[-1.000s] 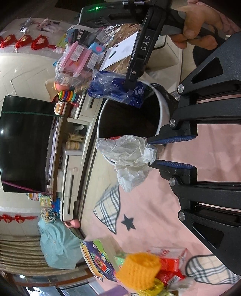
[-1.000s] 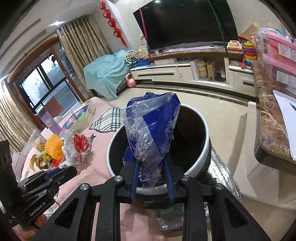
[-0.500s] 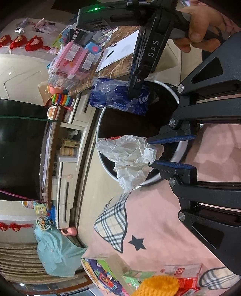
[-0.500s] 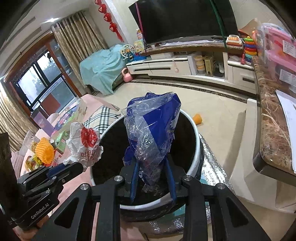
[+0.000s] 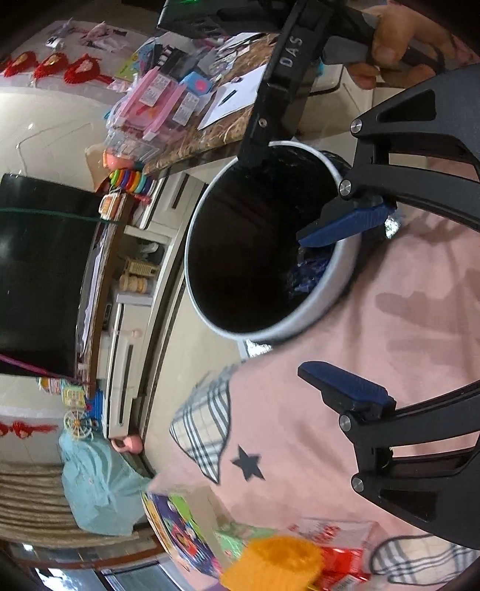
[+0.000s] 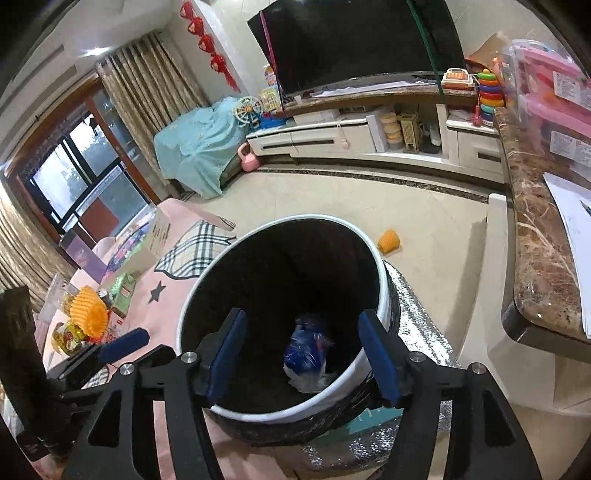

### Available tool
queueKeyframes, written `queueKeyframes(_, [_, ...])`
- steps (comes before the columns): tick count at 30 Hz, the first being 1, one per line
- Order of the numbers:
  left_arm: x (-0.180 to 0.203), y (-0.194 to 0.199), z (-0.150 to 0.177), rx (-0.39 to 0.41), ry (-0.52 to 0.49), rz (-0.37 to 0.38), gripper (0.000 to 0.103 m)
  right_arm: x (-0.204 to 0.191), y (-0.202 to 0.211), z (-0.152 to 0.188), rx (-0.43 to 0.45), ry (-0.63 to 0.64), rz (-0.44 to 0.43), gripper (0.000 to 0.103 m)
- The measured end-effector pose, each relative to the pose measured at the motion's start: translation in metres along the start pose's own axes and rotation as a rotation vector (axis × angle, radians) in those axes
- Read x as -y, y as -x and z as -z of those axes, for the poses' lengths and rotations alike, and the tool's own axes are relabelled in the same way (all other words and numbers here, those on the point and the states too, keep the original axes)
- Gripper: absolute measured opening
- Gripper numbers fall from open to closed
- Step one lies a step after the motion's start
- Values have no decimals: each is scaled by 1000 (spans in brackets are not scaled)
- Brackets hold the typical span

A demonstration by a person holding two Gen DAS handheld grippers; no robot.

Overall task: Collect trash
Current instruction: 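Move both tools back toward the table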

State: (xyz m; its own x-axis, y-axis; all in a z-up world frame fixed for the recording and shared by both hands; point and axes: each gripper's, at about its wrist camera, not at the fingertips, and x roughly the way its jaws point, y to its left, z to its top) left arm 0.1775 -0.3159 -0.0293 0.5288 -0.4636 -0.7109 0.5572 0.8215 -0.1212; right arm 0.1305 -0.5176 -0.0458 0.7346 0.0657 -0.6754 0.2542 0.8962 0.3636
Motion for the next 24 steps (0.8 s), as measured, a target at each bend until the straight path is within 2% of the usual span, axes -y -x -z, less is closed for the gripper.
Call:
queueKeyframes(3, [-12, 12, 13, 11, 27, -23, 68, -9, 6, 6, 11, 1, -16, 73])
queueKeyframes(10, [-42, 34, 45, 10, 101, -70, 68, -39, 9, 29, 4, 19, -68, 80])
queueKeyframes(24, [-132, 87, 109, 28, 281, -206, 68, -116, -10, 77, -76, 92, -195, 80])
